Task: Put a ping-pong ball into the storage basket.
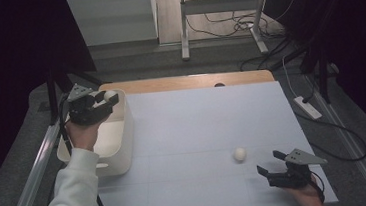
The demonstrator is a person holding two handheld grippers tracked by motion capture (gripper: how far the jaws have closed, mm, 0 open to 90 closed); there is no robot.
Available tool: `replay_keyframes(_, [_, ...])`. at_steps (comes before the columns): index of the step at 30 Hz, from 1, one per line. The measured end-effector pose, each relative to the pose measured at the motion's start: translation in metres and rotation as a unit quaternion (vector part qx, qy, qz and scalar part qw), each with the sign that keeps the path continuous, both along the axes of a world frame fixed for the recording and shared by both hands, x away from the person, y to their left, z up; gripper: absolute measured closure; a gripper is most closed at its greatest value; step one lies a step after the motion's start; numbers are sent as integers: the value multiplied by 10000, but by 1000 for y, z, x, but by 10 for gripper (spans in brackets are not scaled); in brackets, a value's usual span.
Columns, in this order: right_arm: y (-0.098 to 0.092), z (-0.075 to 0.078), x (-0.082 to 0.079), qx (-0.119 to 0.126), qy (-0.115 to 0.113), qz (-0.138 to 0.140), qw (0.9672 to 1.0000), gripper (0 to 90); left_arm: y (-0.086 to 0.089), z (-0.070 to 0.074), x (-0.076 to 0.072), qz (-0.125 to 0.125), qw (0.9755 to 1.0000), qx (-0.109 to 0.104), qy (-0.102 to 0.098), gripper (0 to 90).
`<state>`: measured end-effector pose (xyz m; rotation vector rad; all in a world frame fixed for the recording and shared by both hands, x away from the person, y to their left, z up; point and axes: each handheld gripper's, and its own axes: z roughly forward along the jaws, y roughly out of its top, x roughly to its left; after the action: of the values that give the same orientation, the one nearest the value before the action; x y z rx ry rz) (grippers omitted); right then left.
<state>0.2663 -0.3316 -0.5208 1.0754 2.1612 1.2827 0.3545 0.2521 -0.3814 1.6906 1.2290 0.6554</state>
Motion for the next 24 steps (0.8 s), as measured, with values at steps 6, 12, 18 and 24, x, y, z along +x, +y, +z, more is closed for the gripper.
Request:
replay_keyframes(6, [0,0,0,9,-3,4,10000,131,4,-5,5,38,9998,-140,126,509])
replay_keyframes(12, [0,0,0,3,3,2,10000,131,4,-9,11,121,9996,31,262,509])
replay_keyframes(18, [0,0,0,3,-1,-2,10000,130,5,-13,16,154,9991,62,390,509])
replay_keyframes(24, [0,0,0,-2,0,-8,10000,131,6,-17,20,198,9984,143,516,509])
